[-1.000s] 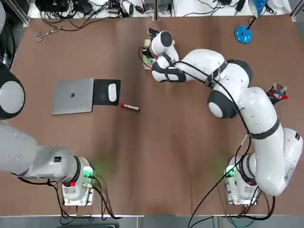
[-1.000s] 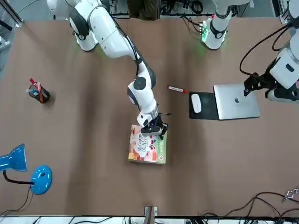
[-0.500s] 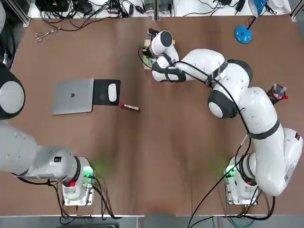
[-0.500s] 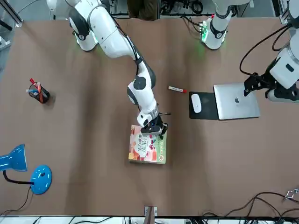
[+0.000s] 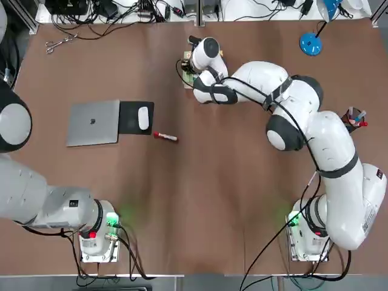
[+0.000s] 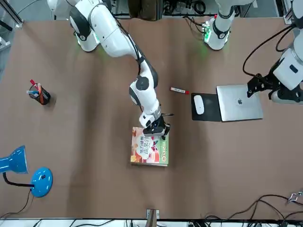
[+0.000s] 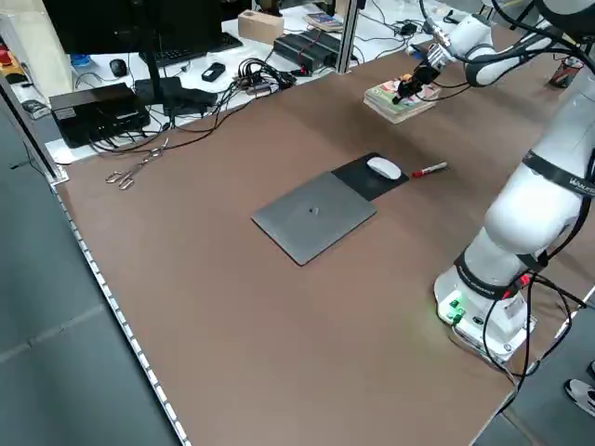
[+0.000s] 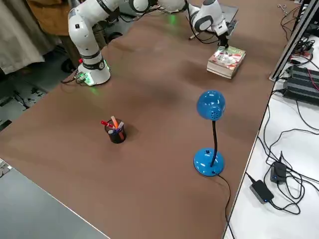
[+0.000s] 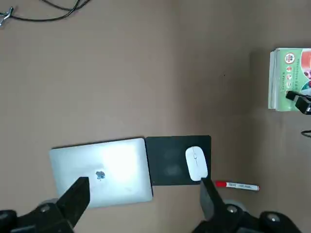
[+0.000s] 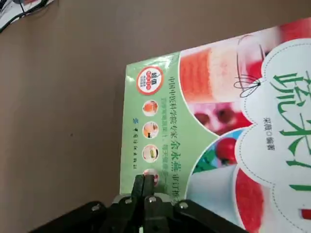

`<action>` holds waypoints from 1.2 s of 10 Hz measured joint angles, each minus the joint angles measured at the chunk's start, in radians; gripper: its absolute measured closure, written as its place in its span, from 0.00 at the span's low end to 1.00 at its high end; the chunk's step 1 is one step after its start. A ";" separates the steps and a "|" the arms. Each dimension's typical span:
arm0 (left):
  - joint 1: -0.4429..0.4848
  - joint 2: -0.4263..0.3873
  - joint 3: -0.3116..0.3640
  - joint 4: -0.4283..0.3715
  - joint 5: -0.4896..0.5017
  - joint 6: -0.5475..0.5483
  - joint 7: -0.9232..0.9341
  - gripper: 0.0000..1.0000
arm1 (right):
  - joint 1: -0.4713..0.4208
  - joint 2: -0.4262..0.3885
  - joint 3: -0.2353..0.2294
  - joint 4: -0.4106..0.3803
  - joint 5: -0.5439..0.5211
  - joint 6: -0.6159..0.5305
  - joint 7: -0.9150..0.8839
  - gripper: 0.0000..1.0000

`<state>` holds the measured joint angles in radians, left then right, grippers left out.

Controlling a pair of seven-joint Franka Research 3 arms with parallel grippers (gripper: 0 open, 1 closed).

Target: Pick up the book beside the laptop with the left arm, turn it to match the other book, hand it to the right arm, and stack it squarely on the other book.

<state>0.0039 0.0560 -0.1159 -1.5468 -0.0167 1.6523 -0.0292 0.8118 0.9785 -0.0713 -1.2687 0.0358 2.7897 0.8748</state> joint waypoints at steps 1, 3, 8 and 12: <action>0.000 0.000 0.000 0.000 0.000 0.000 0.000 0.00 | 0.000 -0.007 0.000 0.000 0.000 -0.002 0.000 0.98; 0.000 0.000 0.000 0.000 0.000 0.000 0.000 0.00 | -0.002 -0.030 -0.002 0.000 0.001 -0.028 0.000 0.98; -0.001 0.000 0.000 0.000 0.000 0.000 0.000 0.00 | -0.136 -0.205 0.003 0.004 0.002 -0.342 -0.058 0.93; -0.001 0.000 0.000 0.000 0.000 0.000 0.000 0.00 | -0.353 -0.355 0.099 0.005 0.001 -0.636 -0.216 0.41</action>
<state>0.0027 0.0561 -0.1162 -1.5467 -0.0167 1.6523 -0.0291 0.4584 0.6236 0.0276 -1.2638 0.0371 2.1536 0.6590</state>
